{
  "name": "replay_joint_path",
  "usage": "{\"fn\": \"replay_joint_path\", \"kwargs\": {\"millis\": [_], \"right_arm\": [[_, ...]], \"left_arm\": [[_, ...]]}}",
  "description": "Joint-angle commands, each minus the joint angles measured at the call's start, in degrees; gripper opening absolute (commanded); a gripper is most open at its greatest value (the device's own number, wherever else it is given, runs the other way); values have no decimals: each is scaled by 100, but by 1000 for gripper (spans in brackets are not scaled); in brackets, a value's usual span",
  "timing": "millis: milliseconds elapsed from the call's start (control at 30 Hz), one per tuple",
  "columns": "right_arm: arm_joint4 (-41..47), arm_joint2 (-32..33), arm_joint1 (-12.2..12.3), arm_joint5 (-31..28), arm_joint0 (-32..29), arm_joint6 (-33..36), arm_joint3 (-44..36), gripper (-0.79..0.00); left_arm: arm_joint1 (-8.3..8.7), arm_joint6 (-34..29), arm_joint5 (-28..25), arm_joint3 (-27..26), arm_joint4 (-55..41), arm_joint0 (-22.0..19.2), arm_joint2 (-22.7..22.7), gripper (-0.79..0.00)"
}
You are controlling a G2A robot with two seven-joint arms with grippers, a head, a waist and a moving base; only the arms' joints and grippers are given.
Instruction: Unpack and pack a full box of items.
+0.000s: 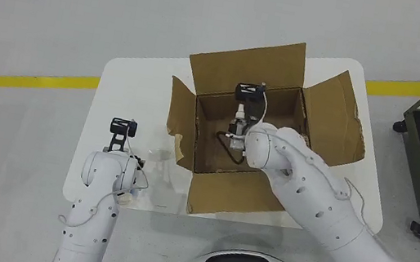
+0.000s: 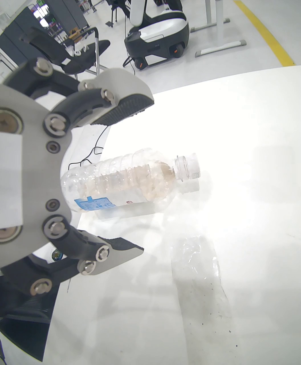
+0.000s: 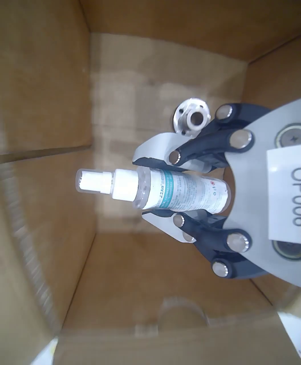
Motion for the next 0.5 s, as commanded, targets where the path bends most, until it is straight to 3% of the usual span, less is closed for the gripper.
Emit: {"fn": "replay_joint_path", "kwargs": {"millis": [0, 167, 333, 467], "right_arm": [[276, 355, 57, -281, -317, -202, -531, -785], [1556, 1341, 169, -1264, -1231, -848, -1375, -785], [2844, 1992, 208, -2282, -1825, -1343, -1409, -785], [3454, 2209, 228, -2752, -1967, -1379, -1182, -785]], "left_arm": [[0, 0, 0, 0, 0, 0, 0, 0], [0, 0, 0, 0, 0, 0, 0, 0], [0, 0, 0, 0, 0, 0, 0, 0], [0, 0, 0, 0, 0, 0, 0, 0]]}}
